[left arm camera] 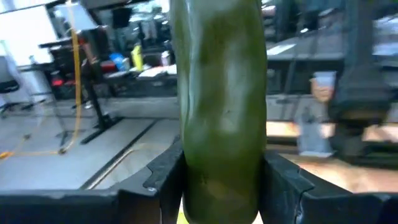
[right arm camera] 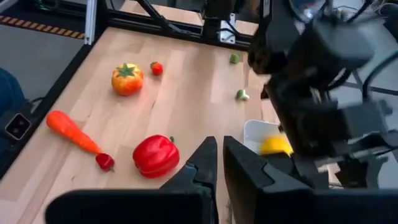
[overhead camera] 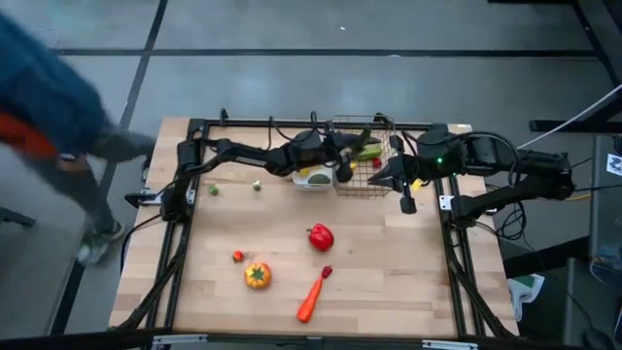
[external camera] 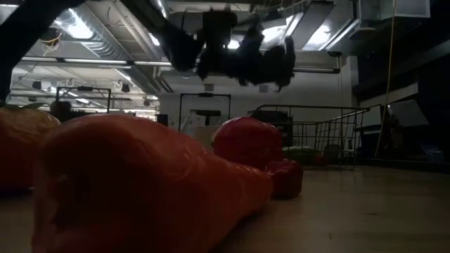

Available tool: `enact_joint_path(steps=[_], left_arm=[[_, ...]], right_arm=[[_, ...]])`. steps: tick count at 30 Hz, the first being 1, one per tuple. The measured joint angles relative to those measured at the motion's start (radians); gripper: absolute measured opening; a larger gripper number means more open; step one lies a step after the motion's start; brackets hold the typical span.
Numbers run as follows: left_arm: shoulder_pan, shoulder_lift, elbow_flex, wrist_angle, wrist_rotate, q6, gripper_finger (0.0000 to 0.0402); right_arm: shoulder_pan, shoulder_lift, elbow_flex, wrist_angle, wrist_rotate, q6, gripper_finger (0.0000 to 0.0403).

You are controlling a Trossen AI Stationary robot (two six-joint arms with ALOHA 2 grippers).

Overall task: Sort produce into baskets
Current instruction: Put the green chili pepper into the gold wire basket, then put the red bell pepper into the gold wire basket

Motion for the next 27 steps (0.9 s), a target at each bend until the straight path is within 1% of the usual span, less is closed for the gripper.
enact_joint_path(steps=[3, 10, 15, 19, 23, 27], left_arm=[[0.036, 0.045, 0.006, 0.023, -0.001, -0.008, 0.0159], [0.095, 0.094, 0.025, 0.02, -0.001, -0.12, 0.016], [0.11, 0.092, 0.027, 0.019, 0.0, -0.109, 0.016], [0.111, 0.092, 0.027, -0.024, 0.0, -0.094, 0.016], [0.11, 0.092, 0.027, -0.055, 0.0, -0.095, 0.0177], [0.11, 0.092, 0.027, -0.053, -0.001, -0.095, 0.021]], right_arm=[[0.0, -0.001, 0.0, 0.002, 0.001, 0.0, 0.0028], [0.0, -0.001, 0.0, 0.001, 0.019, 0.0, 0.0028], [0.0, -0.001, 0.0, 0.001, 0.02, 0.0, 0.0028], [0.0, -0.001, 0.0, 0.001, 0.02, 0.0, 0.0028], [0.0, -0.001, 0.0, 0.001, 0.02, 0.0, 0.0028], [-0.001, -0.001, 0.0, 0.001, 0.02, 0.0, 0.0028]])
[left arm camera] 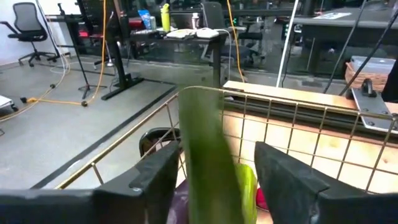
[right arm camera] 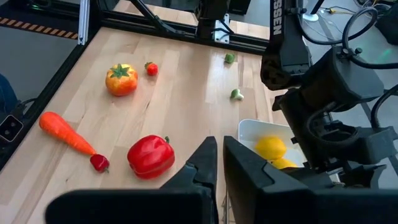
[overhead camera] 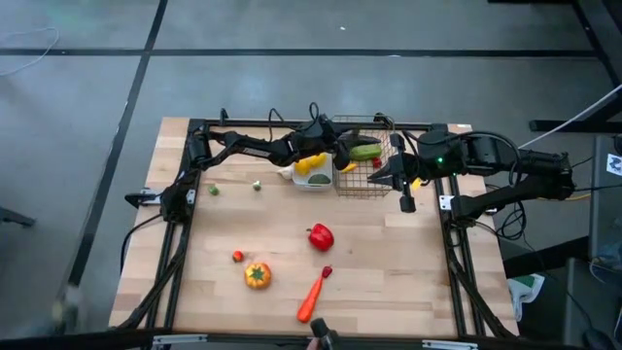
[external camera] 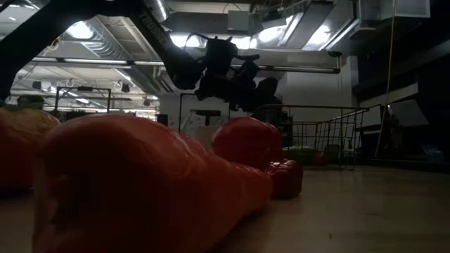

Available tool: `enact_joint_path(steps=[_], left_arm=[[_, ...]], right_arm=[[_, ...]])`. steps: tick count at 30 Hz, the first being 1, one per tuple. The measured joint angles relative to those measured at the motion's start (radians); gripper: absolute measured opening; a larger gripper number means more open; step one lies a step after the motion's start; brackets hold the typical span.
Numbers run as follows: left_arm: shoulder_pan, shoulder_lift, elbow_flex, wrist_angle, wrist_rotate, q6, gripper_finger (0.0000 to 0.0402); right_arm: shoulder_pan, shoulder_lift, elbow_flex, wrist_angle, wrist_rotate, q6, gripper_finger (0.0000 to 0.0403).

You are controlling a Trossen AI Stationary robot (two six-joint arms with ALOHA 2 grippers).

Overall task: Sort produce into baskets
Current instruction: Put the red bell pepper into the gold wire basket

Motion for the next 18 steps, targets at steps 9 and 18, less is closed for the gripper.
enact_joint_path(steps=[9, 18], left_arm=[[0.0, -0.005, 0.0, -0.001, -0.001, 0.001, 0.0244], [-0.004, -0.119, 0.0, -0.078, -0.002, 0.019, 0.0244]], right_arm=[[0.0, 0.01, 0.0, -0.002, 0.0, 0.0, 0.0028], [0.0, 0.039, -0.001, -0.008, -0.013, 0.0, 0.0028]])
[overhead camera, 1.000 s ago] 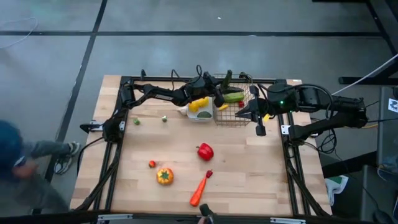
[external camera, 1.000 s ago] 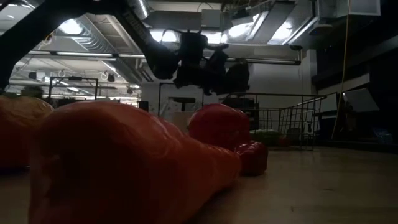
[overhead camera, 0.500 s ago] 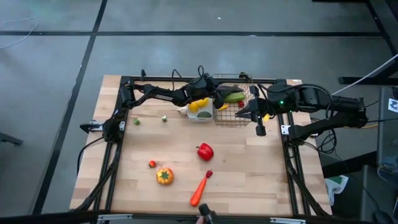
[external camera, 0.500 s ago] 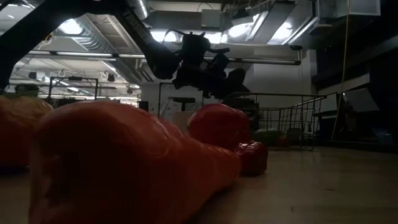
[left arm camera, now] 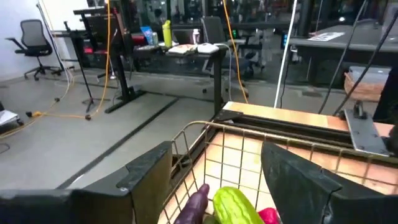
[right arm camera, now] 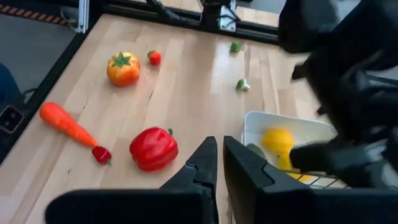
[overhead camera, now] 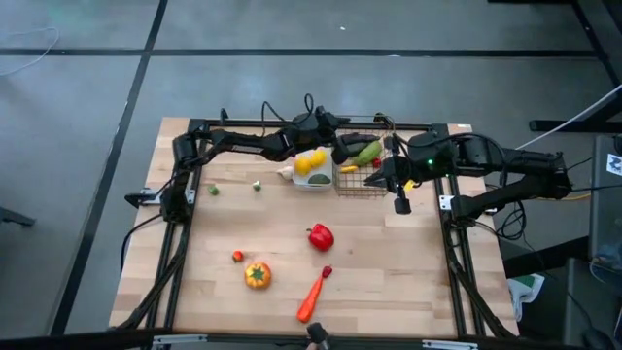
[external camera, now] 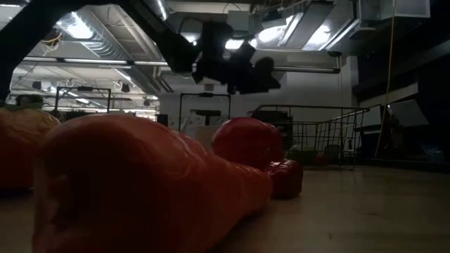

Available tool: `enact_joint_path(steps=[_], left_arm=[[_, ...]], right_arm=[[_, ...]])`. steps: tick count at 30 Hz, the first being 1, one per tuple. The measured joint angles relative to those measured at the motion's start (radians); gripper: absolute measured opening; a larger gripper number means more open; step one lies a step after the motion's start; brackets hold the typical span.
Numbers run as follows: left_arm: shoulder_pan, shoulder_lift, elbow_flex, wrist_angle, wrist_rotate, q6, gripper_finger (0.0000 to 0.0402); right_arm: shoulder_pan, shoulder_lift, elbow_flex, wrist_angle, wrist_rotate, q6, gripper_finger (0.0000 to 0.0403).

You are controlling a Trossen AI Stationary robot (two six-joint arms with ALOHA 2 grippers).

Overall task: Sort produce into baskets
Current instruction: Put the red bell pepper into the gold wire basket

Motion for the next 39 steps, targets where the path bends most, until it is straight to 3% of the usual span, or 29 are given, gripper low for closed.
enact_joint_path(steps=[4, 7, 18, 23, 29, 36, 39], left_arm=[[-0.006, -0.106, -0.001, -0.143, 0.0, 0.009, 0.0244], [-0.012, -0.196, -0.001, -0.266, 0.0, 0.056, 0.0244], [-0.02, -0.511, -0.001, -0.643, -0.001, 0.082, 0.0244], [-0.02, -0.611, -0.001, -0.792, -0.003, 0.063, 0.0244], [-0.024, -0.687, -0.001, -0.977, -0.002, 0.025, 0.0244], [-0.061, -0.806, -0.001, -1.171, 0.003, 0.02, 0.0244], [-0.088, -0.885, -0.019, -1.198, 0.003, -0.009, 0.0244]], right_arm=[[0.0, 0.016, 0.0, -0.005, -0.03, 0.0, 0.0036], [0.0, 0.026, 0.0, -0.005, -0.043, 0.001, 0.0068], [0.0, 0.129, 0.0, 0.003, -0.042, 0.212, 0.028], [0.0, 0.194, 0.0, 0.017, -0.043, 0.259, 0.0346], [0.001, 0.275, 0.0, 0.025, -0.084, 0.263, 0.0381], [0.001, 0.355, 0.0, 0.032, -0.103, 0.268, 0.0387], [0.001, 0.387, 0.0, 0.038, -0.104, 0.372, 0.0388]])
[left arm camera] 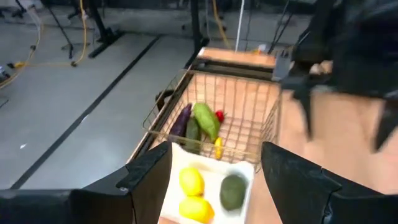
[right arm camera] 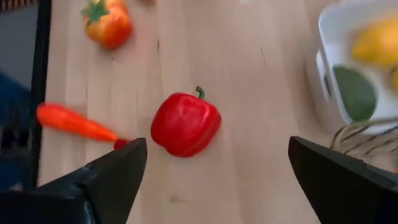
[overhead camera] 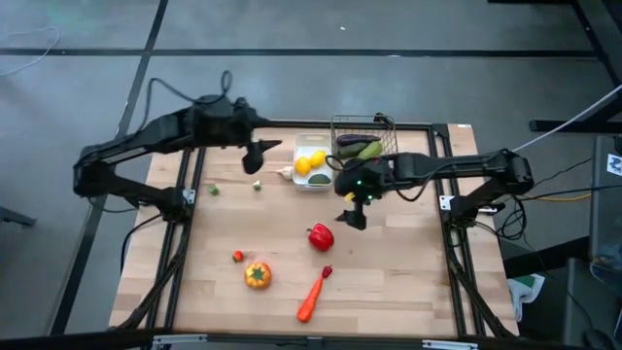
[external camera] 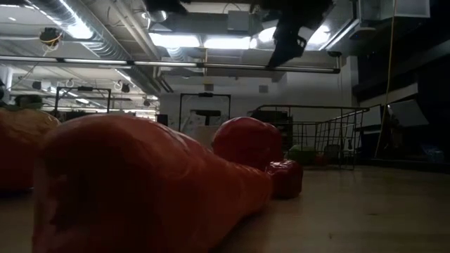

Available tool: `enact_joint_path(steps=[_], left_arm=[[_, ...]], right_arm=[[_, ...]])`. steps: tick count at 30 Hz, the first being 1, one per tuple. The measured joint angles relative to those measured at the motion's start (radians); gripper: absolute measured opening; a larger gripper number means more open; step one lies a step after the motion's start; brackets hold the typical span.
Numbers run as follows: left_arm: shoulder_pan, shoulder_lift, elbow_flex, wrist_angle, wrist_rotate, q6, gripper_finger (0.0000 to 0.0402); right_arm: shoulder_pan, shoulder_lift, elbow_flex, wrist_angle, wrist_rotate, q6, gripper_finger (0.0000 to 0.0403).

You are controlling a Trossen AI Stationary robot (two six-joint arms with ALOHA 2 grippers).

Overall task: Sort produce into baskets
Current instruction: Put the red bell pepper into the gold wire basket

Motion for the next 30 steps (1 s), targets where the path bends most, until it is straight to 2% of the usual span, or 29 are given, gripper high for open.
enact_joint_path(steps=[5, 12, 18, 24, 30], left_arm=[[-0.046, -0.137, -0.092, -0.004, -0.002, -0.065, 0.0244], [-0.111, -0.306, -0.274, 0.01, -0.008, -0.166, 0.0244], [-0.153, -0.393, -0.425, 0.087, -0.027, -0.205, 0.0244], [-0.164, -0.409, -0.503, 0.169, -0.027, -0.23, 0.0244], [-0.164, -0.409, -0.531, 0.218, -0.028, -0.253, 0.0244]], right_arm=[[0.006, 0.066, 0.0, 0.039, 0.0, 0.248, 0.0388], [0.081, 0.159, 0.0, 0.149, 0.008, 0.377, 0.0388], [0.156, 0.226, 0.001, 0.176, 0.193, 0.483, 0.0388], [0.207, 0.255, 0.001, 0.176, 0.235, 0.588, 0.0388], [0.254, 0.282, 0.0, 0.182, 0.365, 0.595, 0.0388]])
